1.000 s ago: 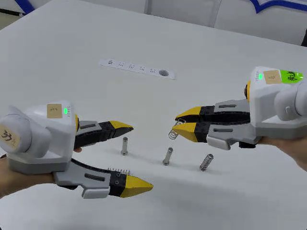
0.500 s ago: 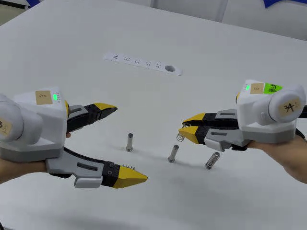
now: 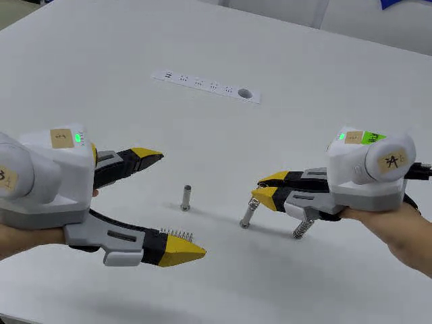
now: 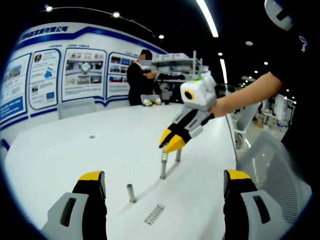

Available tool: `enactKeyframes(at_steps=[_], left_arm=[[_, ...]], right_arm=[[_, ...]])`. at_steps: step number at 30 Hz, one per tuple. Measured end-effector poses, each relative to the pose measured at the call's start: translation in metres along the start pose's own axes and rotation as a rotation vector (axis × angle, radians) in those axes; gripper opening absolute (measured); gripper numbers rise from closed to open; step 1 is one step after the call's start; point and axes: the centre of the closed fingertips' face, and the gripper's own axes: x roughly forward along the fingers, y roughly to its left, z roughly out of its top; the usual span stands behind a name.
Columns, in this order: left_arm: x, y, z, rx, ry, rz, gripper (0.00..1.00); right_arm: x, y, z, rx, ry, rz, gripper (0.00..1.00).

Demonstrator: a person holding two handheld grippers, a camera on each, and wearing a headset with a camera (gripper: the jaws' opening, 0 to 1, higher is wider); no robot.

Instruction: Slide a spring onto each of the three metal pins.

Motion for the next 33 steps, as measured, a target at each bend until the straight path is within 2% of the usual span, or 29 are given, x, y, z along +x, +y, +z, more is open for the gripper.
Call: enactKeyframes(at_steps=[5,9,14,21,33], left_arm=[[-0.001,0.001,-0.001,-0.007,-0.003,0.003,1.00],[-0.002,0.001,-0.001,-0.007,-0.004,0.003,0.99],[-0.005,0.003,-0.002,-0.020,-0.016,0.013,0.99],[-0.007,0.007,-0.002,-0.031,-0.022,0.027,1.00],[-0.005,0.004,-0.007,-0.043,-0.016,0.020,0.99]], right_arm=[[0.006,0.001,-0.008,-0.022,0.025,-0.005,0.11],[0.013,0.004,-0.021,-0.062,0.064,-0.010,0.11],[0.021,0.003,-0.030,-0.073,0.078,-0.023,0.11],[0.026,0.004,-0.036,-0.066,0.095,-0.013,0.11],[0.031,0.008,-0.044,-0.070,0.111,-0.010,0.12]])
